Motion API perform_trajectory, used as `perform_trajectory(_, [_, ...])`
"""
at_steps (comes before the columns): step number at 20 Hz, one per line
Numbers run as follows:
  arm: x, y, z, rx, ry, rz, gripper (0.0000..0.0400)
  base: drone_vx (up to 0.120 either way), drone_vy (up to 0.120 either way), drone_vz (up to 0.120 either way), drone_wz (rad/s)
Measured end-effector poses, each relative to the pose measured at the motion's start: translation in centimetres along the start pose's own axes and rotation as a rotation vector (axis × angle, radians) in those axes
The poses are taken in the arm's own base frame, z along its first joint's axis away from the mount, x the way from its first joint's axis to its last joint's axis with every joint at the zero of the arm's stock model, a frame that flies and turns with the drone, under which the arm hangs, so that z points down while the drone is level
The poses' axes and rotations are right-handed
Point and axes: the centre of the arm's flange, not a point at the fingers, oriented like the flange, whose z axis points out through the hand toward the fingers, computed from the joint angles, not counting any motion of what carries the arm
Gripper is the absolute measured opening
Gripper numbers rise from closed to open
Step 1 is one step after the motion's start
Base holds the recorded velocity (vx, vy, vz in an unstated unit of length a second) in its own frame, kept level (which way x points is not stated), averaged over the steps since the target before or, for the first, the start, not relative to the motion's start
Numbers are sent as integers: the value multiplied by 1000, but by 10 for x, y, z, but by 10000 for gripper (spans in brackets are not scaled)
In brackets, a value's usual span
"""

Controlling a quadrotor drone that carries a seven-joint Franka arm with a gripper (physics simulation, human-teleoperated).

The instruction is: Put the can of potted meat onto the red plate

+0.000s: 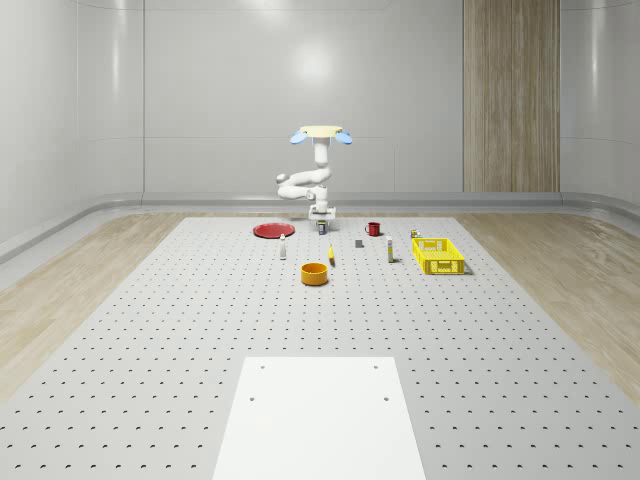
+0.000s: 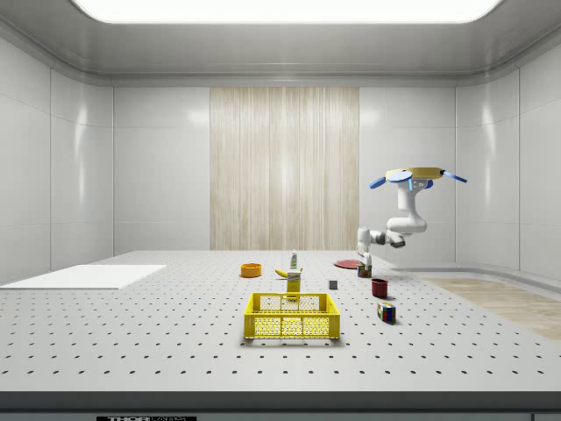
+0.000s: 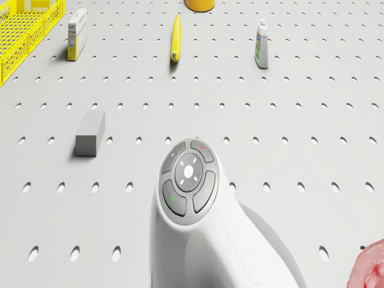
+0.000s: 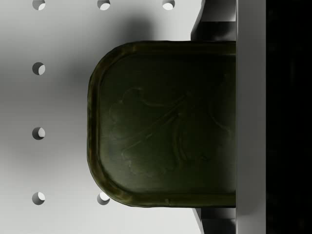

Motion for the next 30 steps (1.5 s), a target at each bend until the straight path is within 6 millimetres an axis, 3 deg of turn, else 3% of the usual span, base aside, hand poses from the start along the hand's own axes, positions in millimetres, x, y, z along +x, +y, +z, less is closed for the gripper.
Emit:
perform_trajectory(3, [0,0,1,0,0,0,288,0,0,0,0])
perform_trajectory(11, [1,0,1,-2,3,1,285,0,0,0,0])
perform_trajectory(18, [1,1,-22,-3,5,2,287,0,-6,51,0])
perform_trajectory(26, [0,0,-35,-3,6,2,286,0,-120,115,0])
perform_trajectory(30, [0,0,-37,-3,6,2,286,0,-120,0,0])
